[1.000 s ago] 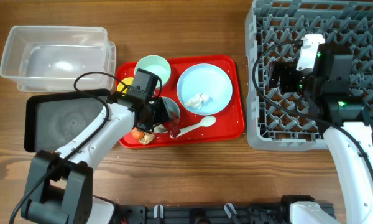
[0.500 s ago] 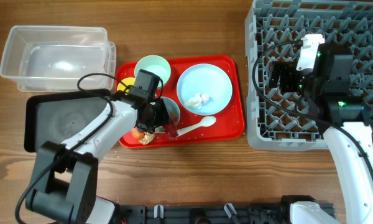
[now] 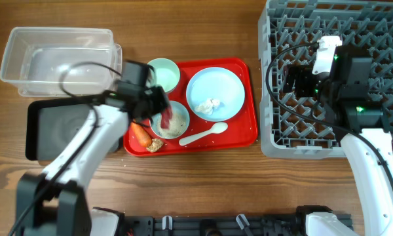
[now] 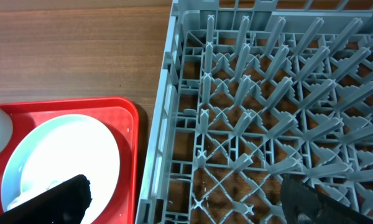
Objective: Sort waste into correct bins and load items into the dishwasher rack
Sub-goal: 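Drop the red wrapper into the clear plastic bin, then grasp the white tissue on the blue plate with the left gripper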
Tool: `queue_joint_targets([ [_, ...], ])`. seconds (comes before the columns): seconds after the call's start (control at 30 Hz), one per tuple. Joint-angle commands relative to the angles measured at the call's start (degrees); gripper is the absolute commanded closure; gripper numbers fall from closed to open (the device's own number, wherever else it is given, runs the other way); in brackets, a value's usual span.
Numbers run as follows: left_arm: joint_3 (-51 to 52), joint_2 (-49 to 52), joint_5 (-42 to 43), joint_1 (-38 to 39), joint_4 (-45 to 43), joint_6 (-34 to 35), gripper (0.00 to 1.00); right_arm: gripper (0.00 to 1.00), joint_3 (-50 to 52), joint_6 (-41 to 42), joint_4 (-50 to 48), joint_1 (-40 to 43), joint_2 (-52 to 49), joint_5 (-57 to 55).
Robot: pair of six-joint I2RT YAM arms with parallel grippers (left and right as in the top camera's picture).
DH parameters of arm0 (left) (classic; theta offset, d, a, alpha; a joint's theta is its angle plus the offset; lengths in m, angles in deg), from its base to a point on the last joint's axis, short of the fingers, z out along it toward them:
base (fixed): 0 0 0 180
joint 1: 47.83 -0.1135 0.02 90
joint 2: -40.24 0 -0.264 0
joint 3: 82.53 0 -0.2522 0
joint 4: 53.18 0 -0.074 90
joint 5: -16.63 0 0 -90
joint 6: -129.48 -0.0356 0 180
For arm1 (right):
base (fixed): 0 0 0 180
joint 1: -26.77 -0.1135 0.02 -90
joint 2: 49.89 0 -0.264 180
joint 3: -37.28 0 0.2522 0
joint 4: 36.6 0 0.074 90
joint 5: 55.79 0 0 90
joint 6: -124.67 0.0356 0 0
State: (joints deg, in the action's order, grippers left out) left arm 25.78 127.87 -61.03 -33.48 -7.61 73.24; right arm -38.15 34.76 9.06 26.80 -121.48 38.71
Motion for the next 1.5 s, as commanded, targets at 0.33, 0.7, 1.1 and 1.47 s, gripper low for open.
queue_joint_targets([
  [0.33, -3.54, 0.31, -13.51, -23.74, -24.59, -6.78, 0.90, 0.00, -1.11, 0.07, -0.39, -0.28, -0.42, 0.94],
  [0.7, -3.82, 5.33, -9.68, -26.18, -39.41, -8.07, 0.40, 0.00, -1.11, 0.04, -0.83, -0.28, -0.42, 0.92],
  [1.1, -4.00, 5.18, 3.04, -9.09, -31.63, -13.60, 0.37, 0.00, -1.11, 0.07, -1.64, -0.28, -0.42, 0.92],
  [1.47, -4.00, 14.78, -2.73, 10.12, -28.83, -20.57, 0.30, 0.00, -1.11, 0.50, -1.18, -0.28, -0.42, 0.94],
])
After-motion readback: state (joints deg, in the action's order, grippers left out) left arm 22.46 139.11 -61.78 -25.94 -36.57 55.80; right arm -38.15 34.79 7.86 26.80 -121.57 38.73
